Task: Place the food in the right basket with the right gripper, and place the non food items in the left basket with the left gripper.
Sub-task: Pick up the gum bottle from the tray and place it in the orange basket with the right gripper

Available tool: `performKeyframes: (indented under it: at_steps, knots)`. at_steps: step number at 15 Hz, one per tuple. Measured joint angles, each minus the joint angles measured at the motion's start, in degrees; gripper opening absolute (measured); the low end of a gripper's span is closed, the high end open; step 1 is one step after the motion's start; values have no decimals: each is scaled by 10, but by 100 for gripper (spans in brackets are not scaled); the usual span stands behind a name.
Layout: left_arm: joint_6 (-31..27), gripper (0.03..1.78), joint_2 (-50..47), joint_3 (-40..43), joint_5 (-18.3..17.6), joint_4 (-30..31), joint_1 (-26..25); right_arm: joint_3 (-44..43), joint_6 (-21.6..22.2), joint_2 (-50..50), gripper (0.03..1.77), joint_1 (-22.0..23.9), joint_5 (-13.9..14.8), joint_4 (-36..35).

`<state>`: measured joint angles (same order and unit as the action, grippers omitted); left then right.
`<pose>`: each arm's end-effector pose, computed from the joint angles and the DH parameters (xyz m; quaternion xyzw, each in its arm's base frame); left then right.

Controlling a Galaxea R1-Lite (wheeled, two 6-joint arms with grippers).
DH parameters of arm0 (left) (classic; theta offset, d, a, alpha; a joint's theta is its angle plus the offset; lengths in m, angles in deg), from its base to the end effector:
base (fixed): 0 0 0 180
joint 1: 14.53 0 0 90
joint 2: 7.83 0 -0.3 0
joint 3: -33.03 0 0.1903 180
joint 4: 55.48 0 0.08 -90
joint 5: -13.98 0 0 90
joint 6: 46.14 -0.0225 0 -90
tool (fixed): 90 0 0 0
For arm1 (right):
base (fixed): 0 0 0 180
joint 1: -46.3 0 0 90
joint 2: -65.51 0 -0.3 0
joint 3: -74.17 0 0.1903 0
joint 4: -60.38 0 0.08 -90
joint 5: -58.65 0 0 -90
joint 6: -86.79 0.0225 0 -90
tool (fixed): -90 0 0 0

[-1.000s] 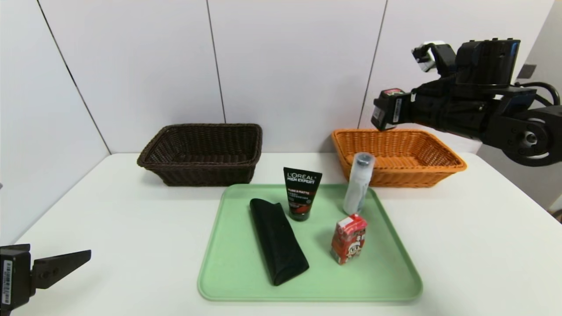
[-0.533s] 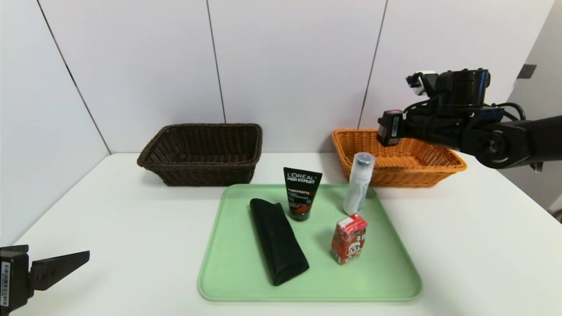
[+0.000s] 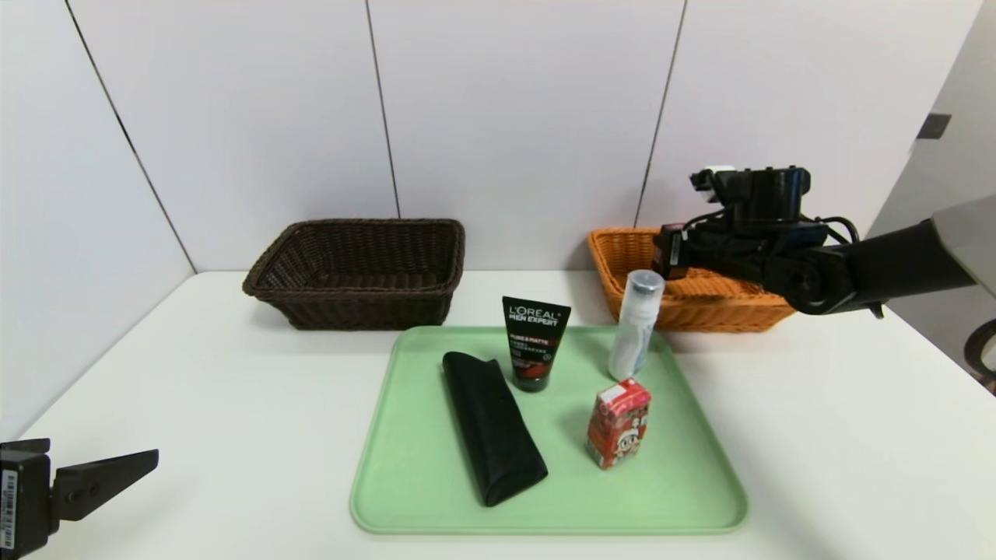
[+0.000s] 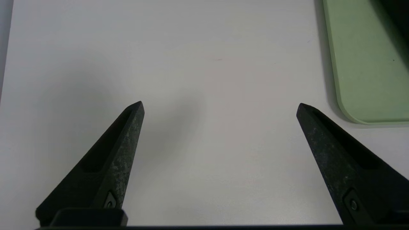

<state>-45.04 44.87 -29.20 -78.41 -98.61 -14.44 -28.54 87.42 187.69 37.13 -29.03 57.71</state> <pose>0.0912 -0.0011 0.2134 -0.0150 0.2892 -0.0179 0.9570 0.4319 0.0688 0.1609 -0.0092 0.1457 0.0583 0.9876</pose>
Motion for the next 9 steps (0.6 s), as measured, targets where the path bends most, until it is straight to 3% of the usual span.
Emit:
performKeyframes:
  at_steps: [6,9]
  knots:
    - [1,169,4,0,0,3,0,-24,-2,30,78,-1,0,6]
    - [1,169,6,0,0,3,0,-26,-1,33,103,-1,0,5]
